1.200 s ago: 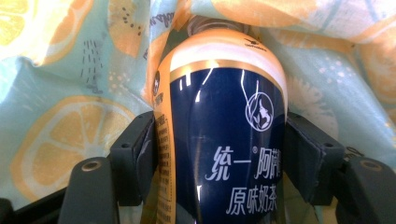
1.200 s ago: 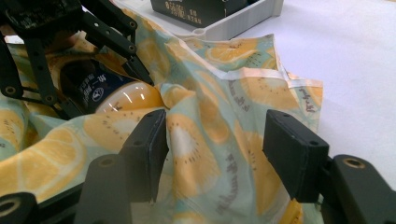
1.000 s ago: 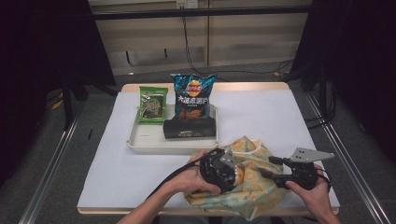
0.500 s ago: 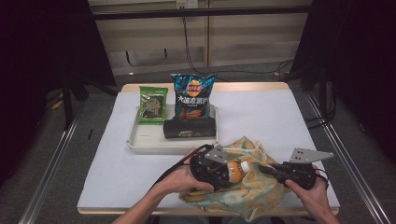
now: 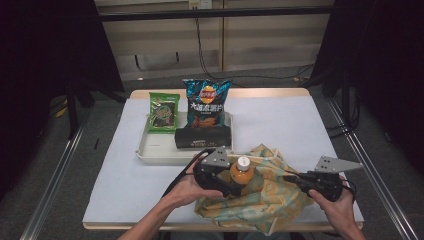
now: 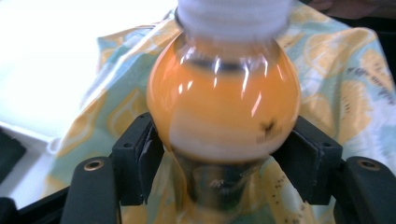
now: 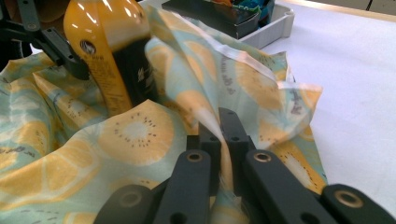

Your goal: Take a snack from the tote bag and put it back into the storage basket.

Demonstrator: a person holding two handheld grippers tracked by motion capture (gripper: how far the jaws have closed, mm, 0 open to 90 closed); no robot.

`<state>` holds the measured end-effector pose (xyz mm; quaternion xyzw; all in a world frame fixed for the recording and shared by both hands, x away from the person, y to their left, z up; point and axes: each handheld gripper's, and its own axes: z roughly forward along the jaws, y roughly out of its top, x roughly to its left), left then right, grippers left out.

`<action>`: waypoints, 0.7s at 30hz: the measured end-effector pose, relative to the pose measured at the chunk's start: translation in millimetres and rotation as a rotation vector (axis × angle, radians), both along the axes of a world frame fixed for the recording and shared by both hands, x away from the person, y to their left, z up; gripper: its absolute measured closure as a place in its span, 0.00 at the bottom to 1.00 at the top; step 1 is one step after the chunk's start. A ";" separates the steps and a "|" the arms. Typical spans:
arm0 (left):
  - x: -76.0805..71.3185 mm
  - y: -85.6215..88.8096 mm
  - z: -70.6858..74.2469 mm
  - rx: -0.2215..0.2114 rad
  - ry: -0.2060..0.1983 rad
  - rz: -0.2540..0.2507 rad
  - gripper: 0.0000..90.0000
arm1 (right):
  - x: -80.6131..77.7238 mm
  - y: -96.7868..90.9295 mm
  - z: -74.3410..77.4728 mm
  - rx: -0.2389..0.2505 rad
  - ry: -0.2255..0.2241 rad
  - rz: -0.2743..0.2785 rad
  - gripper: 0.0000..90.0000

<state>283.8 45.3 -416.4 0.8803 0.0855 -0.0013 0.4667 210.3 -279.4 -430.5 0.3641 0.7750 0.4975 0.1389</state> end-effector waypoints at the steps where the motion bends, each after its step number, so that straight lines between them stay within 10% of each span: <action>1: 0.9 1.9 -0.5 -0.004 0.005 0.007 0.38 | 0.1 -0.4 -0.7 -0.003 0.001 0.003 1.00; 21: -1.3 -3.4 -2.8 -0.063 -0.037 -0.020 0.32 | -5.3 -1.4 -4.8 0.022 -0.003 -0.008 0.58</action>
